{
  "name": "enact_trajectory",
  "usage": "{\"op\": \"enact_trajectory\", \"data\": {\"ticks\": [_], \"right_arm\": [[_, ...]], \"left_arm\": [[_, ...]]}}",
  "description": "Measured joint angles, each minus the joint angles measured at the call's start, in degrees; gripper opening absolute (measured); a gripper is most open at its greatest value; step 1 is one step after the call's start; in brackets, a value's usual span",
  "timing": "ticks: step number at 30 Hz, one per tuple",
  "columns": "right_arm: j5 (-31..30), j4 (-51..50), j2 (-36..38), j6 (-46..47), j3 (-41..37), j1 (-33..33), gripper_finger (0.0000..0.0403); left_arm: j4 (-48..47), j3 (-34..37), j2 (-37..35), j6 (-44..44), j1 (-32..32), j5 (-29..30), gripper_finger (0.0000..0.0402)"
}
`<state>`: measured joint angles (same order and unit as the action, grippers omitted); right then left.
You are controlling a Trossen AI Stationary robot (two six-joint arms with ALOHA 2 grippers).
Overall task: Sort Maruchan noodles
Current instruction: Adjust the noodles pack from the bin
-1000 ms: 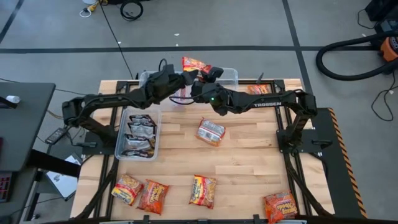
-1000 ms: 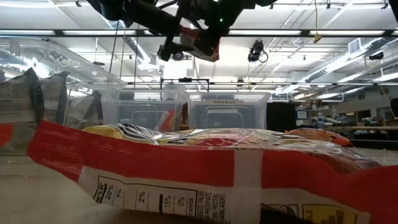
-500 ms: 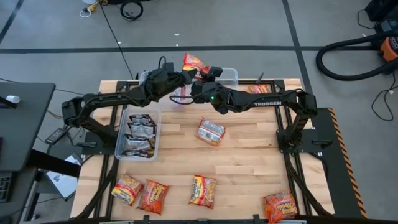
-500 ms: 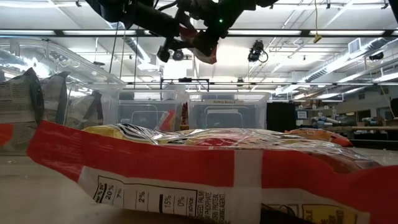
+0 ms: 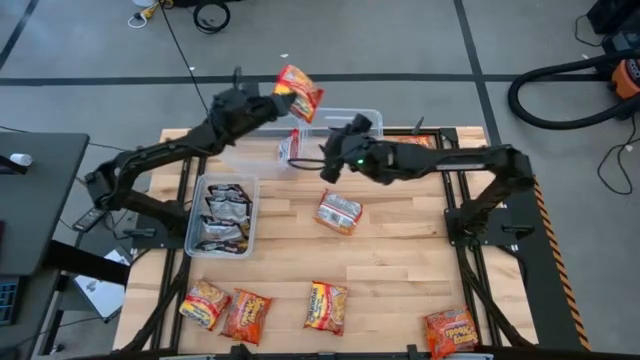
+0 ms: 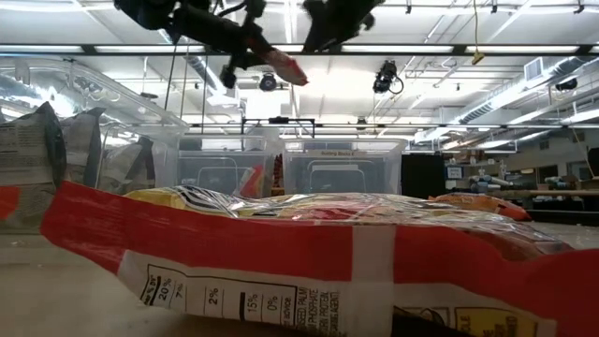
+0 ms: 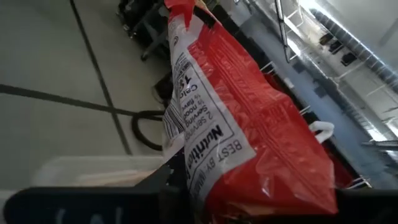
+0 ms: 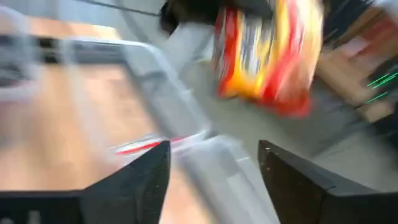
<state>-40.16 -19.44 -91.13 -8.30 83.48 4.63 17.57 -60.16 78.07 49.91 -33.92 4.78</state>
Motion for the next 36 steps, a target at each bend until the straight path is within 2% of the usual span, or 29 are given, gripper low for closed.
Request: {"op": "enact_trajectory", "data": {"ticks": [3,6,11,13,16,18,20,29,36], "right_arm": [[8.3,-9.0,3.8,10.6,0.0,0.1,0.0277],[13.6,-15.0,7.1,14.9,0.0,-0.1,0.0297],[18.2,-22.3,10.8,18.0,0.0,-0.4,0.0308],[18.9,-24.2,12.1,18.6,0.0,-0.4,0.0305],[19.3,-26.5,13.4,18.7,0.0,-0.4,0.0299],[19.3,-27.6,14.2,18.6,0.0,-0.4,0.0296],[19.3,-28.6,14.9,18.4,0.0,-0.4,0.0293],[19.3,-34.7,16.8,18.8,0.0,-3.9,0.0289],[19.3,-38.4,17.3,21.8,0.0,-7.1,0.0289]], "left_arm": [[-7.8,-0.9,-3.0,-1.3,-3.8,-3.7,0.0102],[-24.6,-6.8,-4.1,-6.3,-7.0,-6.5,0.0102],[-59.1,-23.2,-0.5,-16.2,-10.3,-9.6,0.0102],[-71.9,-28.0,2.2,-17.8,-11.4,-12.9,0.0102],[-82.6,-30.7,5.1,-19.8,-12.5,-19.6,0.0102],[-86.1,-30.1,6.7,-21.5,-13.0,-23.2,0.0102],[-88.0,-29.5,9.1,-22.9,-14.1,-24.1,0.0102],[-89.9,-29.4,20.9,-27.1,-21.1,-23.7,0.0102],[-89.9,-29.4,26.4,-32.0,-22.2,-23.7,0.0102]]}}
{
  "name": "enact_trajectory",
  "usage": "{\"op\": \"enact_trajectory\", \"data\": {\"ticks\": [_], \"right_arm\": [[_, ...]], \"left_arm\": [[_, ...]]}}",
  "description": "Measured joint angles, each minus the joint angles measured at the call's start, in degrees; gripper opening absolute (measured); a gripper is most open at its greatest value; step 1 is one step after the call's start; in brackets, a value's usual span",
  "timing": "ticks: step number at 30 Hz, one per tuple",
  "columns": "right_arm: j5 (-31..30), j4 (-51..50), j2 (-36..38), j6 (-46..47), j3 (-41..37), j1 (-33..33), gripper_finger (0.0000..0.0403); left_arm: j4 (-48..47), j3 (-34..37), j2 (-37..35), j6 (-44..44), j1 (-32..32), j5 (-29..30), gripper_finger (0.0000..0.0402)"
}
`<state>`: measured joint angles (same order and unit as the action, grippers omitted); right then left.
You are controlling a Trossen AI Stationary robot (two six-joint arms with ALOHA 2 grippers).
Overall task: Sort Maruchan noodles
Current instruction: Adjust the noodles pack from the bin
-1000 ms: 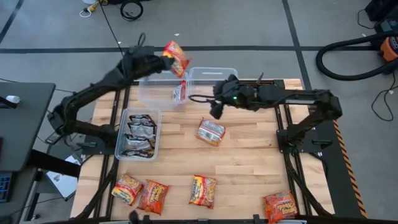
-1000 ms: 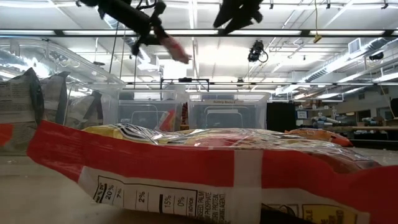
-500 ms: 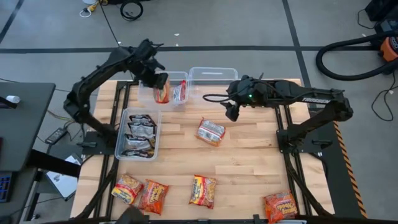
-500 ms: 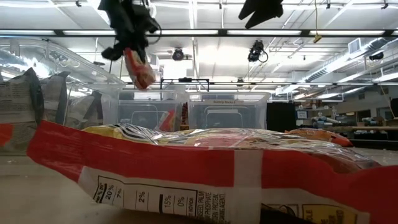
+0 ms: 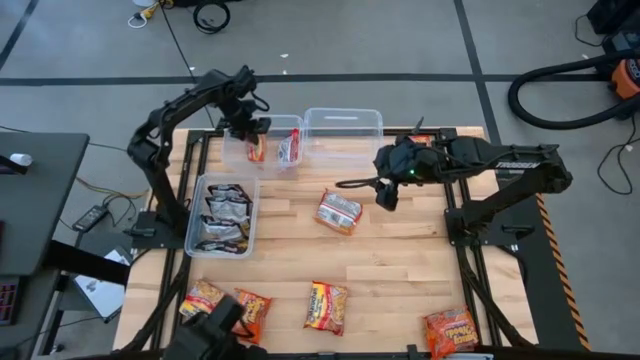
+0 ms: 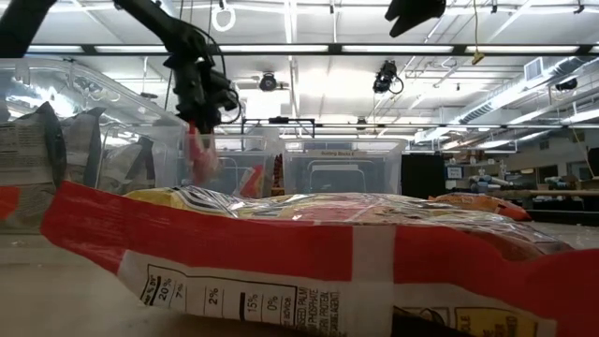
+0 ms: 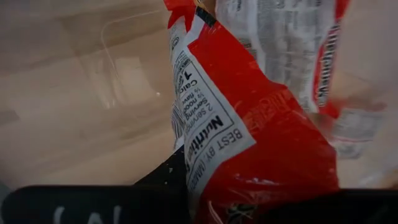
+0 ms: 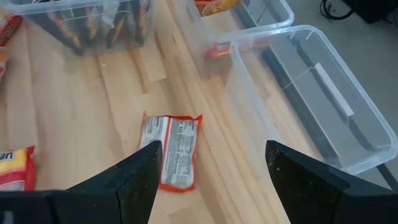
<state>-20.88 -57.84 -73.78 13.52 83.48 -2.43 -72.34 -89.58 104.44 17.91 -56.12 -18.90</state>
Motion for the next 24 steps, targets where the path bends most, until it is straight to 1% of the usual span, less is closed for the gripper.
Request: {"op": "enact_trajectory", "data": {"ticks": [3,5,9,13,14,19,24], "right_arm": [[0.0,0.0,0.0,0.0,0.0,-0.4,0.0289],[0.0,-0.1,0.0,0.0,0.0,-0.5,0.0289],[-0.1,-0.1,0.0,0.0,0.0,-0.5,0.0289],[-0.3,-0.1,0.0,0.0,0.0,-0.4,0.0289],[-0.4,-0.1,0.0,0.0,0.0,-0.4,0.0289],[-0.4,-0.1,0.0,0.7,0.0,0.0,0.0289],[-0.5,-0.1,0.0,1.4,0.0,0.4,0.0289]], "left_arm": [[-0.7,0.0,2.2,-2.1,0.0,0.4,0.0102],[-0.8,0.0,3.3,-2.7,0.0,2.2,0.0102],[-0.4,0.0,4.5,-3.5,0.3,7.9,0.0102],[0.1,0.0,4.4,-3.4,1.3,16.3,0.0103],[0.0,0.0,4.4,-3.3,1.5,17.7,0.0103],[0.4,0.0,4.4,-3.5,1.5,18.4,0.0119],[0.1,0.0,4.3,-3.4,2.2,18.3,0.0161]]}}
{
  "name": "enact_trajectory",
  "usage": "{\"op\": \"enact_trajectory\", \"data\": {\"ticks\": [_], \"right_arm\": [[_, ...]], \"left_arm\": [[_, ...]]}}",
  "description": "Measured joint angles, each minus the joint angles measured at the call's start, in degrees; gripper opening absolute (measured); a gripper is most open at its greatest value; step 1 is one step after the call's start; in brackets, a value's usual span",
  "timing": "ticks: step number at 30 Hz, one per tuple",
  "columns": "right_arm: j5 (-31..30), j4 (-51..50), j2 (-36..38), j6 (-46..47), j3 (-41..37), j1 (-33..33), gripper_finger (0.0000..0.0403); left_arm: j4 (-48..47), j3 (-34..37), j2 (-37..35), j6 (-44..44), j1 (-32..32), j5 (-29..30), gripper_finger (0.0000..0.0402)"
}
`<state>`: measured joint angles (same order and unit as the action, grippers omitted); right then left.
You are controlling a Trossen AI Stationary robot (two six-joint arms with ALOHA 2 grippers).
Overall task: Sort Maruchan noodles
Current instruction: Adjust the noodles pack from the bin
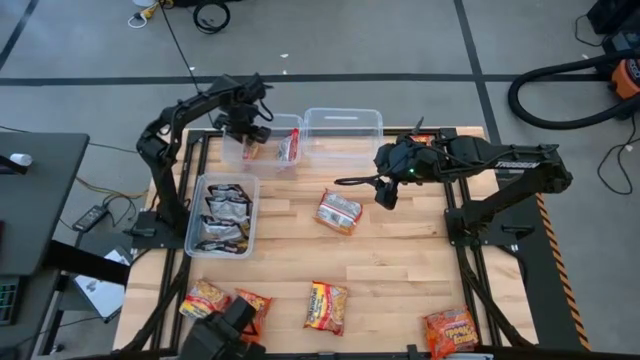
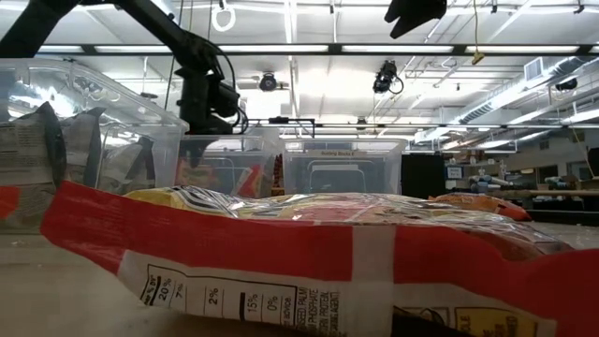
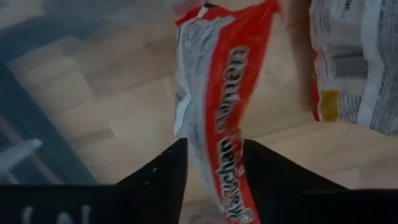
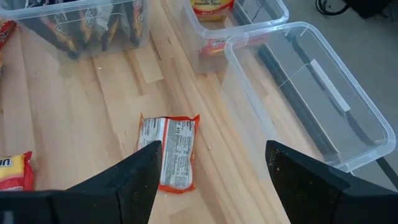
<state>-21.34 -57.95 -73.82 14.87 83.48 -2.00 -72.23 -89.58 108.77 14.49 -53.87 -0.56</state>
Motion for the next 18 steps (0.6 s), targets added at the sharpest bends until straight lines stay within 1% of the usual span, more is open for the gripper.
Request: {"op": "enact_trajectory", "data": {"ticks": [4,8,11,14,16,18], "right_arm": [[0.0,0.0,0.0,0.0,0.0,0.0,0.0289],[0.0,0.0,0.0,0.1,0.0,0.0,0.0289],[0.0,0.0,0.0,0.6,0.0,0.0,0.0289],[0.0,-0.1,0.0,0.7,0.0,-0.1,0.0289],[0.0,-0.6,0.0,1.2,0.0,-0.4,0.0289],[0.0,-1.6,0.0,1.9,0.0,-0.6,0.0289]], "left_arm": [[-0.8,0.0,0.0,0.8,1.1,0.0,0.0191],[0.6,0.0,0.3,4.7,3.1,1.8,0.0196],[1.8,0.0,1.7,5.9,4.6,2.5,0.0188],[2.2,0.0,3.2,5.9,6.1,4.6,0.0171],[2.2,0.0,4.4,5.8,7.0,5.5,0.0152],[2.4,0.0,5.5,5.6,7.6,5.7,0.0124]]}}
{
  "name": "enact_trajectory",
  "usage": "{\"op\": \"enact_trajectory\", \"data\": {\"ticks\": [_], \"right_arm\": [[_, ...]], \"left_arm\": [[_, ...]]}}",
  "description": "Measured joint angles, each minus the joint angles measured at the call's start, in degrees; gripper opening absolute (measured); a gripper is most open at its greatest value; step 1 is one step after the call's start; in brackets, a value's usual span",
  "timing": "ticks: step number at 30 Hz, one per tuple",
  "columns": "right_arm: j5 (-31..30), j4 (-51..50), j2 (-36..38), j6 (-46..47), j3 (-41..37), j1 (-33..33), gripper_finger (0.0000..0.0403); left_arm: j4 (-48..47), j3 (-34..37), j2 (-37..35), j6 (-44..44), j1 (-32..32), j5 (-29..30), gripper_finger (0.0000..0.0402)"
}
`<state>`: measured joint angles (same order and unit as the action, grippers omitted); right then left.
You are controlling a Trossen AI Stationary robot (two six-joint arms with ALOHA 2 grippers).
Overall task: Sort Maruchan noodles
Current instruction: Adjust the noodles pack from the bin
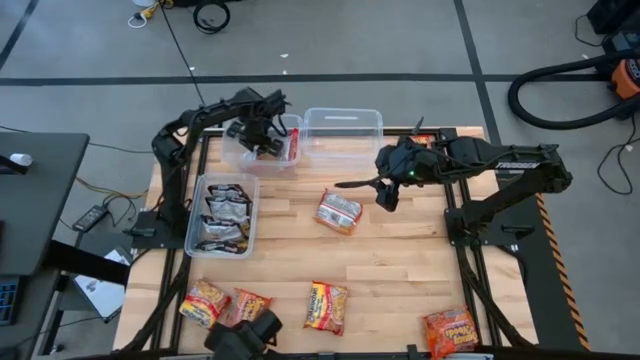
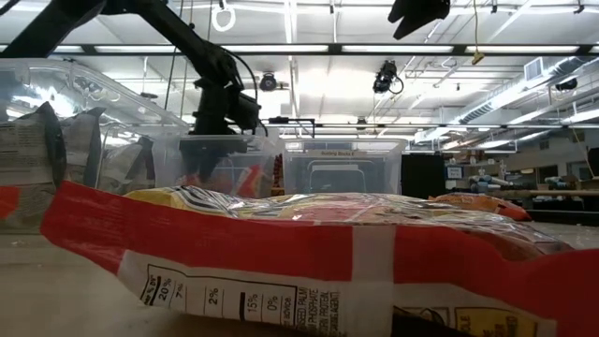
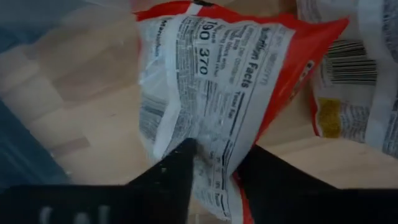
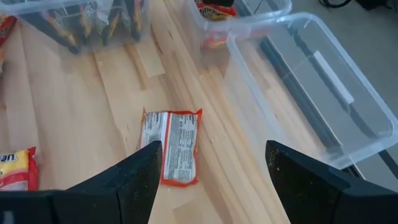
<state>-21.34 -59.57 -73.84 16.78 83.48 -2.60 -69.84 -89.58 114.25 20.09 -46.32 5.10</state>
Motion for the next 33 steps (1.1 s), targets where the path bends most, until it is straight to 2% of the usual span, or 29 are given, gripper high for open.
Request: {"op": "enact_trajectory", "data": {"ticks": [6,9,13,15,18,20,23,28,33], "right_arm": [[0.0,-2.6,0.0,1.7,0.0,-0.5,0.0289],[0.0,-3.4,0.0,1.7,0.0,-0.8,0.0289],[0.0,-3.6,0.0,1.7,0.0,-0.8,0.0289],[0.3,-3.6,0.0,1.7,0.0,-0.8,0.0289],[0.6,-3.9,0.0,2.4,0.0,-0.8,0.0289],[1.4,-4.6,0.0,3.8,0.0,-0.8,0.0289],[1.7,-6.4,0.0,6.4,0.0,-1.5,0.0289],[1.6,-8.0,0.0,9.2,0.0,-3.3,0.0289],[1.4,-8.0,0.0,11.9,0.0,-4.2,0.0289]], "left_arm": [[0.7,0.0,0.9,-1.0,0.6,0.3,0.0013],[-1.2,-1.3,0.9,-1.2,0.6,-0.5,0.0009],[-3.5,-6.0,0.8,-1.2,0.8,-4.5,0.0004],[-2.4,-8.5,0.5,-0.9,0.5,-9.3,0.0004],[-0.5,-10.0,0.4,0.7,-1.3,-20.8,0.0003],[1.0,-9.1,0.4,1.8,-2.5,-25.1,0.0003],[4.2,-6.4,0.4,2.0,-3.7,-27.0,0.0002],[16.4,0.7,0.2,5.3,-4.7,-35.0,0.0001],[20.9,2.1,0.1,5.9,-4.7,-34.3,0.0008]]}}
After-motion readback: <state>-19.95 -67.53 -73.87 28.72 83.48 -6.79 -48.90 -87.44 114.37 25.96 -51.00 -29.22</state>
